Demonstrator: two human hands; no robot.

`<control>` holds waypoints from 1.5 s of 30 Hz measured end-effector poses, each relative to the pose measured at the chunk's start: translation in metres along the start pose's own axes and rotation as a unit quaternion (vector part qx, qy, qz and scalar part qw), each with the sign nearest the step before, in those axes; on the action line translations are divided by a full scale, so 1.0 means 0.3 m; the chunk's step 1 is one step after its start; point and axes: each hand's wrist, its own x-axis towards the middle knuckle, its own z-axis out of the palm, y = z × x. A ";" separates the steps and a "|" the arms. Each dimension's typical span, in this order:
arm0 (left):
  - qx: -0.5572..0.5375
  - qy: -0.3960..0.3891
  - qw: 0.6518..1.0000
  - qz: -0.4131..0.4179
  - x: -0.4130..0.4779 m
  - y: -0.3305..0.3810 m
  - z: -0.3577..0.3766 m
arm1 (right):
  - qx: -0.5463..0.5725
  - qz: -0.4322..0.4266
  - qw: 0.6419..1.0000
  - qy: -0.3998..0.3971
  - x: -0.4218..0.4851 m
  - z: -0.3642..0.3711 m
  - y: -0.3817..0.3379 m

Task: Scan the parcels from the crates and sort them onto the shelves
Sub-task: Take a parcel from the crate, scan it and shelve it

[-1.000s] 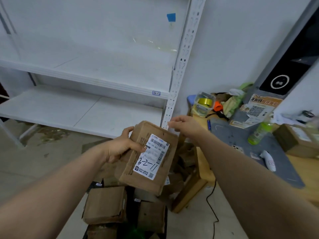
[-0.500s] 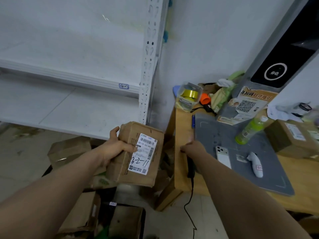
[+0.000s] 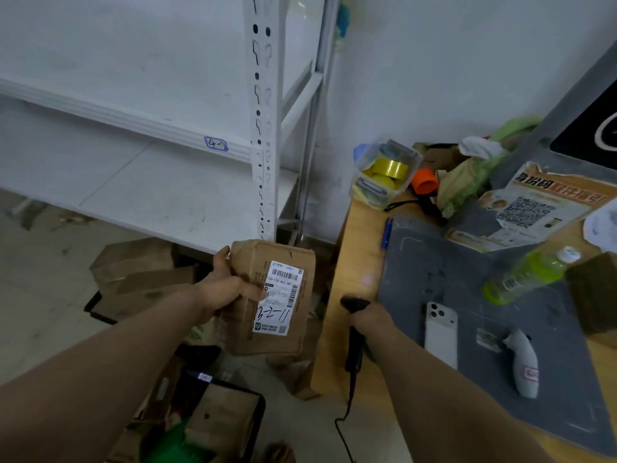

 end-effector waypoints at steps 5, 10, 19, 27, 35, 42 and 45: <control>-0.021 0.026 0.999 0.002 0.004 0.014 -0.021 | 0.131 -0.020 0.988 -0.077 -0.104 -0.078 -0.051; -0.072 0.075 0.994 0.012 -0.019 0.027 -0.065 | 0.176 -0.112 0.968 -0.139 -0.270 -0.188 -0.178; -0.110 0.148 0.982 0.049 -0.060 -0.024 -0.187 | 0.225 -0.241 0.924 -0.194 -0.569 -0.133 -0.306; -0.102 0.168 0.978 0.066 -0.086 -0.092 -0.263 | 0.236 -0.249 0.925 -0.166 -0.724 -0.038 -0.316; -0.094 0.166 0.979 0.074 -0.165 -0.093 -0.250 | 0.218 -0.281 0.920 -0.164 -0.773 -0.028 -0.283; -0.079 0.164 0.980 0.078 -0.176 -0.101 -0.237 | 0.219 -0.281 0.921 -0.156 -0.756 -0.036 -0.260; -0.078 0.158 0.981 0.079 -0.160 -0.100 -0.232 | 0.225 -0.274 0.922 -0.158 -0.747 -0.042 -0.253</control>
